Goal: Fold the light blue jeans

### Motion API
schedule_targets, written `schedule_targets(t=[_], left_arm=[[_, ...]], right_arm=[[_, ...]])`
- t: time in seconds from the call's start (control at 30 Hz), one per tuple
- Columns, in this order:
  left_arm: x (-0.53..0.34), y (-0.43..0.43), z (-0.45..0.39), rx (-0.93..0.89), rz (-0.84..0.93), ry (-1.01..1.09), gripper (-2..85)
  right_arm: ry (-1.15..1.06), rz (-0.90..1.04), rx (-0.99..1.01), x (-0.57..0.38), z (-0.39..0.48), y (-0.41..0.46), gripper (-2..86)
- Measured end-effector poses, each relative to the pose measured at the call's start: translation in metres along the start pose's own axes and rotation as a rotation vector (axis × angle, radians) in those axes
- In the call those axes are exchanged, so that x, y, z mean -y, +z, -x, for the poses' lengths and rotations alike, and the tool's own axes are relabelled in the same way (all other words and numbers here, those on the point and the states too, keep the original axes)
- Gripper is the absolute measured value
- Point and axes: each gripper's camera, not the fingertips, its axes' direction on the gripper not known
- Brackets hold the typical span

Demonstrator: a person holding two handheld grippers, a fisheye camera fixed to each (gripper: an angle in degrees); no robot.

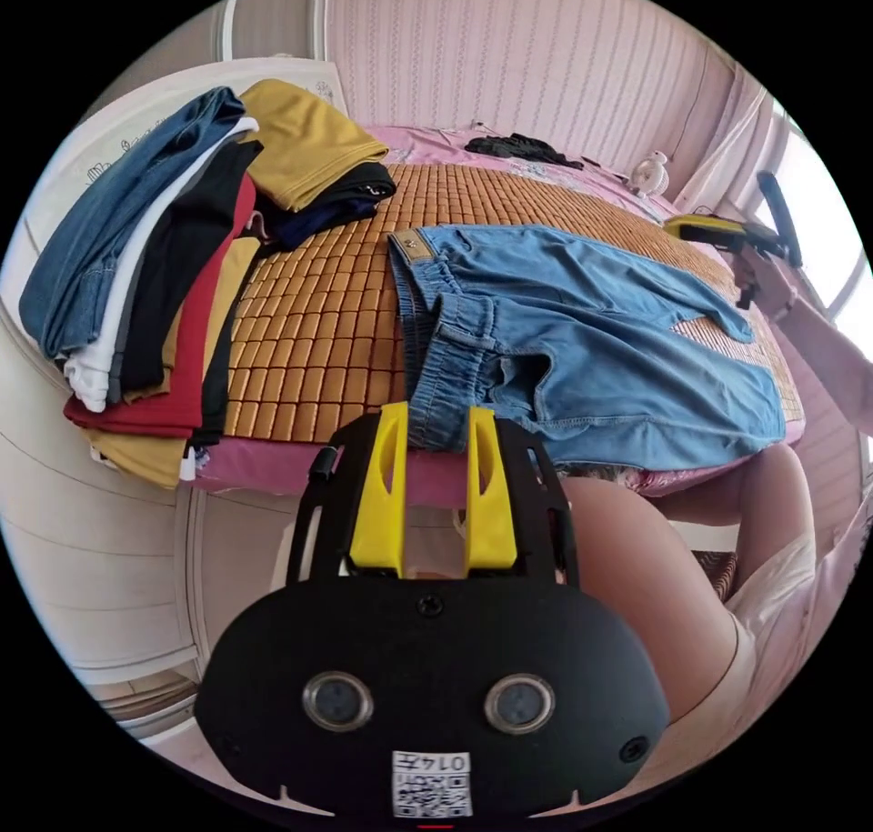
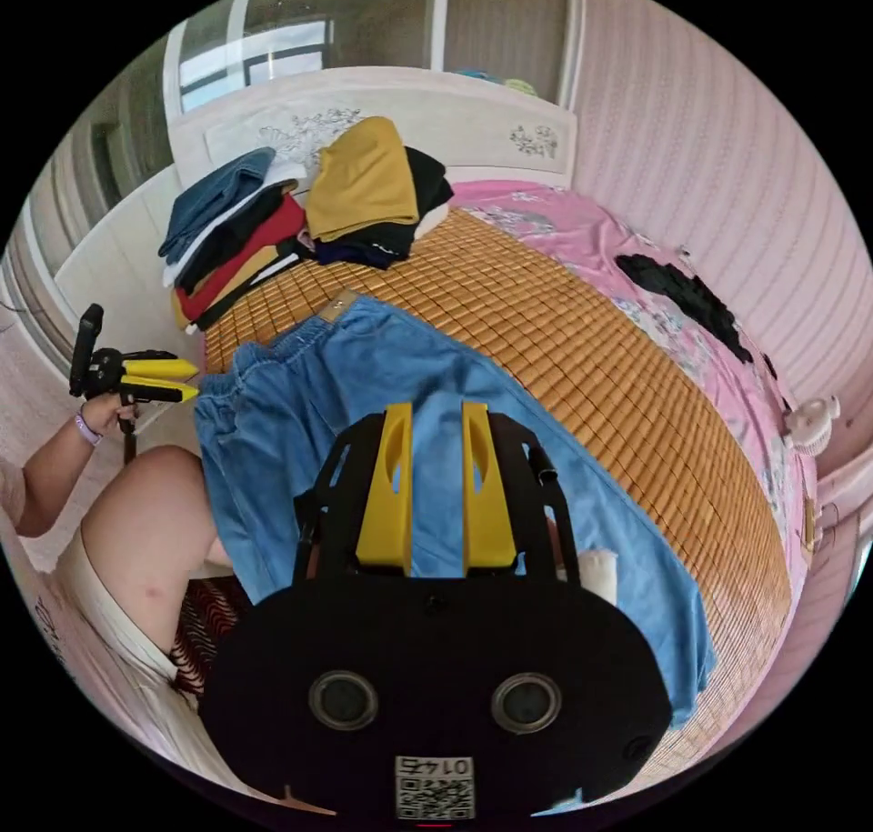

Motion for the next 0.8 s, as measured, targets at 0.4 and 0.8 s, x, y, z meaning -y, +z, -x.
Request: schedule_targets(t=[0.4, 0.8], left_arm=[[0.000, 0.030, 0.025, -0.124, 0.055, -0.007, 6.6], [0.003, 0.038, 0.017, -0.118, 0.071, 0.026, -0.5]], right_arm=[[-0.159, 0.275, -0.103, 0.165, 0.065, 0.198, 16.1], [-0.166, 0.336, 0.067, 0.181, 0.027, 0.202, 8.4]])
